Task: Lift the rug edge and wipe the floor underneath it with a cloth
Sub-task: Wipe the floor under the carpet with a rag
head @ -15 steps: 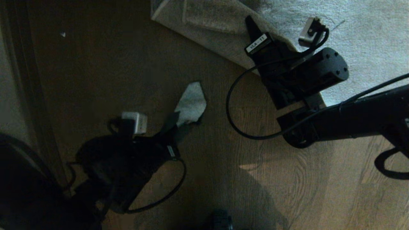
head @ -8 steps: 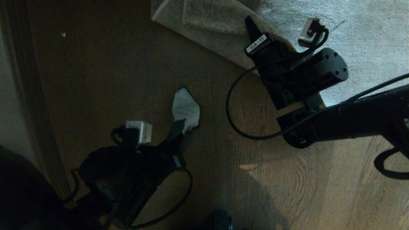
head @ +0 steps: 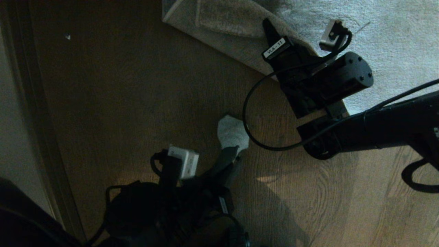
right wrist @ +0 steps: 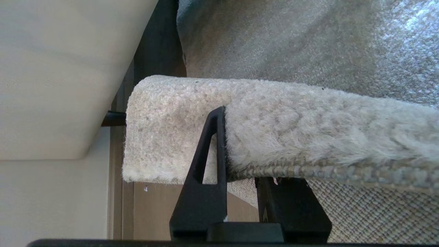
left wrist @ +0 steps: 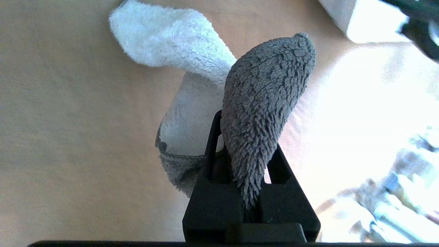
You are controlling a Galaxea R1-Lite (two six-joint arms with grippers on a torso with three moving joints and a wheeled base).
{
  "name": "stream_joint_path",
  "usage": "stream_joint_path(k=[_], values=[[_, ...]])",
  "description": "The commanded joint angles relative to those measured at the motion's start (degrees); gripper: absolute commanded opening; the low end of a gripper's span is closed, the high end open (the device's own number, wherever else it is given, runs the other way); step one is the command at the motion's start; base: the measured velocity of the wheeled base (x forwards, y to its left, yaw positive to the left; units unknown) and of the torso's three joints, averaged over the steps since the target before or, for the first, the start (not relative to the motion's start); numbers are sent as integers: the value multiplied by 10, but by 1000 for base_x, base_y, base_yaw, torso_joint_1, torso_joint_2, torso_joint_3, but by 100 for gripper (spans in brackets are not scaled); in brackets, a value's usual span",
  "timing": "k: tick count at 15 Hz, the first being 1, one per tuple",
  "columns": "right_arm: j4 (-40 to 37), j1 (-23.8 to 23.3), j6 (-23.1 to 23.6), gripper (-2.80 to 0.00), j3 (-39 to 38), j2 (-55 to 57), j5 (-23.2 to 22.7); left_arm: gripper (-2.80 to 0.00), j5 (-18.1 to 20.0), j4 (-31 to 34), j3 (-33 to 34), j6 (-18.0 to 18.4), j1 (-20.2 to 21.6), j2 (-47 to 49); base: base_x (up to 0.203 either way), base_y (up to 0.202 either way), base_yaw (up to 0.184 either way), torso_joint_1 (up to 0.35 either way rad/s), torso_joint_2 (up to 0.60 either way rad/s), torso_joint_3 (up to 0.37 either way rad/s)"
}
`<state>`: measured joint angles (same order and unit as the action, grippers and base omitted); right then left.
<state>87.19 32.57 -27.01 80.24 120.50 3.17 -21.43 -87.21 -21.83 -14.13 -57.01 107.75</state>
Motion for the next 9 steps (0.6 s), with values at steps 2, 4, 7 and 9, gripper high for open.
stream_joint_path(k=[2, 4, 7, 9], values=[[18, -1, -1, -280, 0, 1, 1, -280, 0, -16, -15, -1, -19, 31, 0, 0, 0, 0, 0, 0], [18, -1, -1, -280, 0, 1, 2, -280, 0, -16, -35, -3, -15, 50, 0, 0, 0, 0, 0, 0], [24, -3, -1, -280, 1, 2, 2, -280, 0, -16, -59, -3, -15, 69, 0, 0, 0, 0, 0, 0], [24, -7, -1, -280, 1, 1, 2, -280, -1, -16, -74, -4, -13, 84, 0, 0, 0, 0, 0, 0]])
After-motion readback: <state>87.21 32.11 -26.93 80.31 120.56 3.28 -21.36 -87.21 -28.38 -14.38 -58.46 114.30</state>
